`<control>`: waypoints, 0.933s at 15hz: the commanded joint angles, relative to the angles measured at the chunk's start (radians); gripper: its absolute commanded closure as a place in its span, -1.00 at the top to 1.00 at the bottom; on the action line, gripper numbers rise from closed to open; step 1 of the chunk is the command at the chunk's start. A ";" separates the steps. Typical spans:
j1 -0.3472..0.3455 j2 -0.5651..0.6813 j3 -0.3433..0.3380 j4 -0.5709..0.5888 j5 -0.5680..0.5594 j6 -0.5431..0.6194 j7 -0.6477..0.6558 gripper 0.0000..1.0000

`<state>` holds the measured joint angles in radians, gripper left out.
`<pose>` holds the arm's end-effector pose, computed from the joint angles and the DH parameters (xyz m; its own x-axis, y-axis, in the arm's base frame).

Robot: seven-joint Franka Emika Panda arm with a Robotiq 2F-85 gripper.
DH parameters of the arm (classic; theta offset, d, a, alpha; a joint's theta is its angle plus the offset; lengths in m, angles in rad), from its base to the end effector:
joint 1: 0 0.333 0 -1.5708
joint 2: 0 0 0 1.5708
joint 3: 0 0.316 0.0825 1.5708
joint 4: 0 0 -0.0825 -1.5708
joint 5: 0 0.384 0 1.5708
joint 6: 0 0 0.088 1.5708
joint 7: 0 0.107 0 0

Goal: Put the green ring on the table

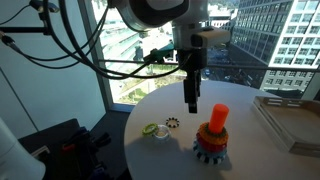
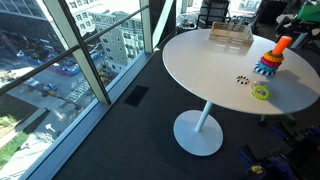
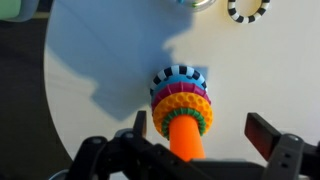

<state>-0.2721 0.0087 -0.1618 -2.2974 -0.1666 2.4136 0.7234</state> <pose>0.4754 -0.2213 0.3550 0.5029 -0.8500 0.1570 -0.8625 -0.5053 0.0273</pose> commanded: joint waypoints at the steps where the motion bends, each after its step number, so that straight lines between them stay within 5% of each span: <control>1: 0.018 0.077 -0.036 0.068 -0.018 0.026 0.030 1.00; 14: 0.070 0.160 -0.097 0.096 -0.020 0.063 0.007 1.00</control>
<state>-0.2181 0.1618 -0.2332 -2.2095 -0.1667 2.4650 0.7244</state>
